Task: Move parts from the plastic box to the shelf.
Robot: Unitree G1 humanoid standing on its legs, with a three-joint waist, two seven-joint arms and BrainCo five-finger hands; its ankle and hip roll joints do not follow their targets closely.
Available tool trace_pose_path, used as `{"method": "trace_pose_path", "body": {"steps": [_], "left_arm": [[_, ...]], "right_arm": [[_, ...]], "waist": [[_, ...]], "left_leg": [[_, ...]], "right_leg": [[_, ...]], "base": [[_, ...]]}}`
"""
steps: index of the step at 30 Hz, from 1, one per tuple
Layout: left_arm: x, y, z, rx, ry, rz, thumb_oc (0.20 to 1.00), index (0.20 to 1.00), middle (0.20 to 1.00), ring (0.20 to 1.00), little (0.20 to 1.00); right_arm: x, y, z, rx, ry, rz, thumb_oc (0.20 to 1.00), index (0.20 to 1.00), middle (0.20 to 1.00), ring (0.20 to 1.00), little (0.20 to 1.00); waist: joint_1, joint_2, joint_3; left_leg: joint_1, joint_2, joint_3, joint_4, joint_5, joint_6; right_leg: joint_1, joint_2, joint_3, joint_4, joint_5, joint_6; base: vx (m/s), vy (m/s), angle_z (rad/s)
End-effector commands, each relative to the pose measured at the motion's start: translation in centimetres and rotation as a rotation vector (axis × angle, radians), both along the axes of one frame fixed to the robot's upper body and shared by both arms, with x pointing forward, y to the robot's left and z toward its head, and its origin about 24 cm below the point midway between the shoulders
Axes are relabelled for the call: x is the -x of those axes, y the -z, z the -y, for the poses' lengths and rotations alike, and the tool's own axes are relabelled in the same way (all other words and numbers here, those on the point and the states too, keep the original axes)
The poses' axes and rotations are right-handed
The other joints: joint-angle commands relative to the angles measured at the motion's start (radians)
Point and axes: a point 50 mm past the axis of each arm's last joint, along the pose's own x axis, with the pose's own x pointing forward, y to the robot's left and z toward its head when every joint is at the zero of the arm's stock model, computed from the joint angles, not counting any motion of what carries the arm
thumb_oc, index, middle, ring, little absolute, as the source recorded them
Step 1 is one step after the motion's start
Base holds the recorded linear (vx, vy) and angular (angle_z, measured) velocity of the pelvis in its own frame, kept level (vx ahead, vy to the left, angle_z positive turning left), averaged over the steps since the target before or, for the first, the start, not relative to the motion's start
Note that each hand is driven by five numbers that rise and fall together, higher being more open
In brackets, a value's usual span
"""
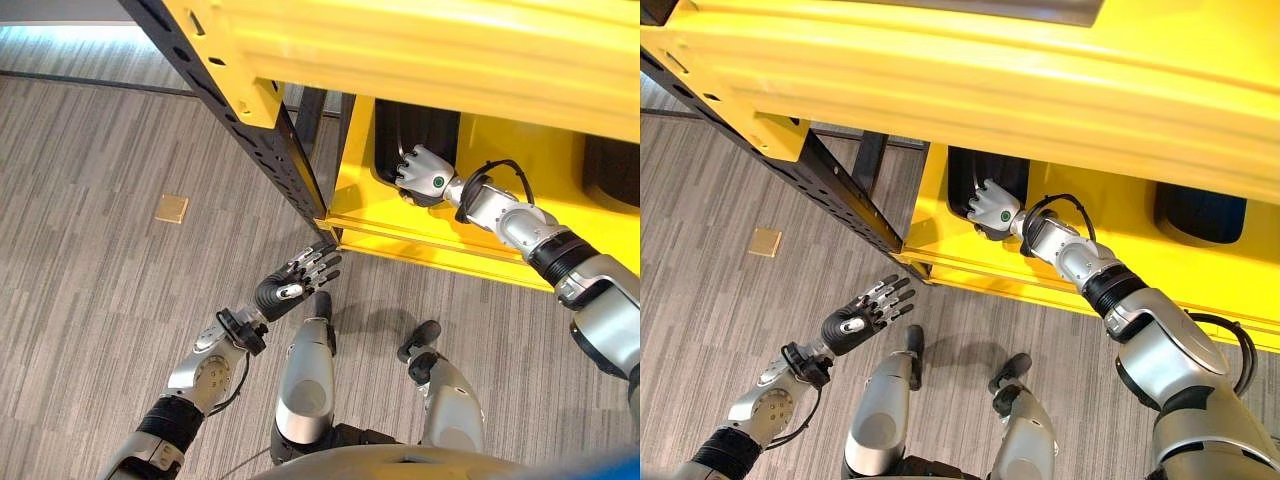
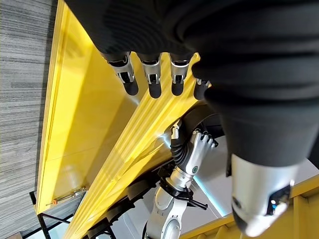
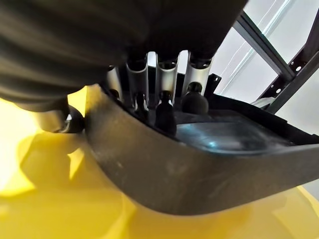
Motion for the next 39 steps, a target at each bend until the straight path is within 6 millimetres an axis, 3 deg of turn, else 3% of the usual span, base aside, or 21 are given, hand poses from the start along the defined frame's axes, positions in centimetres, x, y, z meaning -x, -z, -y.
{"method": "trace_pose_path", "body": {"steps": [1, 9, 13, 14, 18, 20, 28, 30, 31, 39], "left_arm": [[0.2, -1.7, 0.4, 0.016, 0.066, 0.099, 1.000, 1.000, 1.000, 1.000, 1.000], [-0.1, -2.0, 1.0, 0.009, 0.083, 0.107, 1.000, 1.000, 1.000, 1.000, 1.000], [-0.1, -2.1, 1.0, 0.009, 0.083, 0.107, 1.000, 1.000, 1.000, 1.000, 1.000], [-0.6, -2.5, 1.8, 0.012, 0.092, 0.116, 1.000, 1.000, 1.000, 1.000, 1.000], [-0.9, -2.9, 2.4, 0.023, 0.100, 0.126, 1.000, 1.000, 1.000, 1.000, 1.000], [-1.1, -3.1, 2.9, 0.021, 0.125, 0.127, 1.000, 1.000, 1.000, 1.000, 1.000], [-1.0, -2.8, 3.0, 0.034, 0.128, 0.118, 1.000, 1.000, 1.000, 1.000, 1.000], [-0.9, -2.6, 2.9, 0.034, 0.126, 0.118, 1.000, 1.000, 1.000, 1.000, 1.000], [-0.8, -2.5, 2.9, 0.034, 0.124, 0.116, 1.000, 1.000, 1.000, 1.000, 1.000], [-0.7, -2.5, 2.3, 0.035, 0.110, 0.118, 1.000, 1.000, 1.000, 1.000, 1.000]], "right_arm": [[0.1, 1.9, 3.0, 0.107, 0.117, -0.076, 0.200, 0.200, 0.200, 0.200, 0.200], [-1.2, 0.3, 4.4, -0.384, 0.370, -0.199, 0.200, 0.200, 0.200, 0.200, 0.200], [-1.2, 0.3, 4.4, -0.385, 0.371, -0.200, 0.200, 0.200, 0.200, 0.200, 0.200], [-1.4, 0.5, 4.2, -0.554, 0.397, -0.267, 0.200, 0.200, 0.200, 0.200, 0.200], [-1.6, 0.4, 3.3, -0.550, 0.367, -0.270, 0.200, 0.200, 0.200, 0.200, 0.200], [-1.6, 0.0, 2.3, -0.462, 0.316, -0.241, 0.200, 0.200, 0.200, 0.200, 0.200], [-1.1, 0.0, 0.6, -0.218, 0.187, -0.195, 0.200, 0.200, 0.200, 0.200, 0.200], [-1.0, 0.0, 0.4, -0.187, 0.169, -0.192, 0.200, 0.200, 0.200, 0.200, 0.200], [-0.9, 0.1, 0.2, -0.156, 0.153, -0.189, 0.200, 0.200, 0.200, 0.200, 0.200], [-1.0, -0.2, 0.2, -0.113, 0.148, -0.186, 0.200, 0.200, 0.200, 0.200, 0.200]], "waist": [[0.034, 0.017, 0.021], [0.023, 0.019, 0.031], [0.023, 0.018, 0.031], [0.010, 0.025, 0.034], [0.004, 0.029, 0.034], [0.000, 0.032, 0.034], [-0.001, 0.032, 0.034], [0.000, 0.030, 0.034], [0.000, 0.028, 0.034], [0.011, 0.014, 0.034]], "left_leg": [[-0.001, 0.034, 0.024, -0.058, 0.052, -0.018], [-0.011, 0.045, 0.029, -0.032, 0.041, -0.015], [-0.012, 0.045, 0.029, -0.032, 0.041, -0.016], [-0.021, 0.049, 0.034, -0.010, 0.030, -0.012], [-0.033, 0.052, 0.035, 0.018, 0.015, -0.009], [-0.057, 0.061, 0.039, 0.045, 0.021, 0.006], [-0.076, 0.076, 0.033, 0.106, -0.007, 0.011], [-0.077, 0.080, 0.035, 0.114, -0.010, 0.011], [-0.071, 0.082, 0.026, 0.133, -0.037, -0.001], [-0.110, 0.107, 0.010, 0.204, -0.066, 0.003]], "right_leg": [[0.013, -0.111, 0.001, 0.173, -0.110, 0.151], [0.005, -0.113, 0.001, 0.188, -0.116, 0.146], [0.005, -0.113, 0.001, 0.188, -0.116, 0.146], [-0.008, -0.120, 0.004, 0.208, -0.122, 0.143], [-0.023, -0.126, 0.007, 0.228, -0.130, 0.140], [-0.045, -0.129, 0.004, 0.243, -0.120, 0.121], [-0.070, -0.142, 0.013, 0.306, -0.143, 0.116], [-0.073, -0.146, 0.012, 0.316, -0.147, 0.116], [-0.069, -0.150, 0.023, 0.335, -0.168, 0.132], [-0.105, -0.162, 0.025, 0.405, -0.190, 0.126]], "base": [[0.00, 0.000, 0.00], [-0.01, -0.010, 0.01], [-0.01, -0.003, 0.00], [-0.05, -0.012, 0.00], [-0.04, -0.002, 0.00], [-0.10, -0.003, -0.06], [-0.01, -0.003, -0.02], [0.04, -0.003, -0.02], [0.07, -0.013, -0.06], [0.01, -0.031, 0.00]]}}
